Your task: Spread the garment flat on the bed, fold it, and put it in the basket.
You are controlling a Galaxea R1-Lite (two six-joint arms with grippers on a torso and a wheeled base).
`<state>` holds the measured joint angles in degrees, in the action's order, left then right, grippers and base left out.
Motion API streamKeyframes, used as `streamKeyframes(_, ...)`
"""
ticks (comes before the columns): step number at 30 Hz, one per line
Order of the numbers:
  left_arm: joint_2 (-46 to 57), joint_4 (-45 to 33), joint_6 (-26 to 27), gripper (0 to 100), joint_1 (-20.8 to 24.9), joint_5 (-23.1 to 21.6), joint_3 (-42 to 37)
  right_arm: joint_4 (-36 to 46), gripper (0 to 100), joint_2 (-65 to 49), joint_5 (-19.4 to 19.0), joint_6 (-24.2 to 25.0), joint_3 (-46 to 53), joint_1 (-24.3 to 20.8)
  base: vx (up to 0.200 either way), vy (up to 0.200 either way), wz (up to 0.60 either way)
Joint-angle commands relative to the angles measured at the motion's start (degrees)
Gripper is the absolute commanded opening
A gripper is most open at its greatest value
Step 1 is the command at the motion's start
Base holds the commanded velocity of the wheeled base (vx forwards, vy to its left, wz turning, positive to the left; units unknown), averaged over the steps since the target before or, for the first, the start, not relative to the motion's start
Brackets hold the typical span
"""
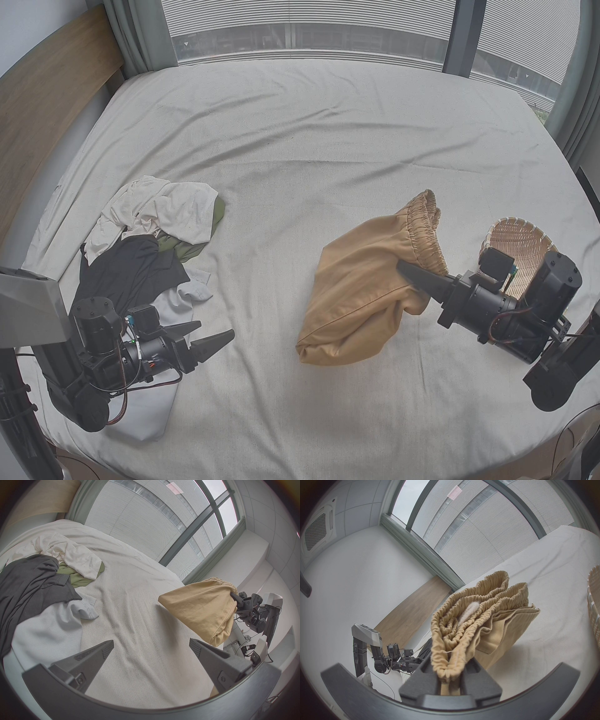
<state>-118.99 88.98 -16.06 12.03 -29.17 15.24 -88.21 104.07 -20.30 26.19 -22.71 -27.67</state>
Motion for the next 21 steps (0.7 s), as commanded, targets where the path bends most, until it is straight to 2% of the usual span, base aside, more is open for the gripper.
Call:
streamKeyframes(1, 0.1, 0.2, 0.1, 100, -0.1, 0.0, 0.1, -0.1, 0, -2.0, -0.3, -0.8, 0.0, -0.1, 0.0, 0.0, 0.0)
streamKeyframes(14, 0.5, 0.2, 0.1, 100, -0.2, 0.0, 0.1, 0.0, 0, -5.3, -0.2, -3.2, -0.1, 0.8, 0.0, 0.0, 0.0)
streamKeyframes(17, 0.5, 0.2, 0.1, 100, -0.1, 0.0, 0.1, 0.0, 0, -6.1, -0.2, -5.7, 0.1, 2.6, 0.0, 0.0, 0.0)
streamKeyframes(21, 0.4, 0.2, 0.1, 100, -0.1, 0.0, 0.1, 0.0, 0, -6.9, -0.2, -6.1, -0.2, 4.8, 0.0, 0.0, 0.0)
